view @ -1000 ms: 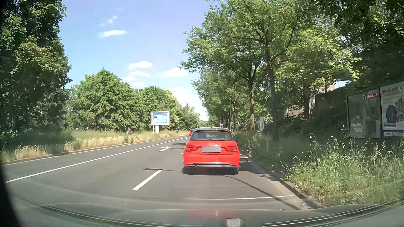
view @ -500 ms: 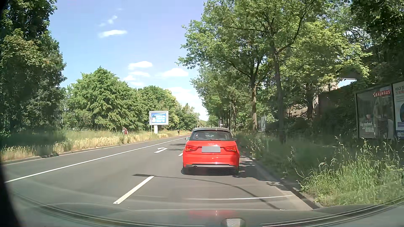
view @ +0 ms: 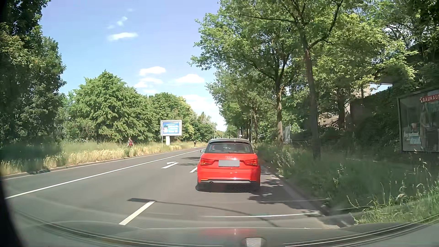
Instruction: Follow the waypoints while adhering to traffic rules and regulations
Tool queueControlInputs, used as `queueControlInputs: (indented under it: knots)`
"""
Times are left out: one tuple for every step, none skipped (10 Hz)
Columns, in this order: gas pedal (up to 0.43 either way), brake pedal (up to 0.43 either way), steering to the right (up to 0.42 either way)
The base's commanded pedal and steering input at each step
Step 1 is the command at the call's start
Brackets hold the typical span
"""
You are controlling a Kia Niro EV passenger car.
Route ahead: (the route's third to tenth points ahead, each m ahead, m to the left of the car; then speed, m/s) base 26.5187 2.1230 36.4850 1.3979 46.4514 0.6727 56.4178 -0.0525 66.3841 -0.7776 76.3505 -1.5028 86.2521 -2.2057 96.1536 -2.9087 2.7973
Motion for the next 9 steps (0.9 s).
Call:
queueControlInputs:
  knots:
    - [0.067, 0.03, -0.005]
    - [0.067, 0.03, -0.005]
    - [0.067, 0.03, -0.005]
    - [0.059, 0.03, -0.005]
    - [0.028, 0.03, -0.005]
    - [0.0, 0.03, -0.006]
    - [0.0, 0.03, -0.006]
    - [0.0, 0.03, -0.006]
    - [0.0, 0.037, -0.007]
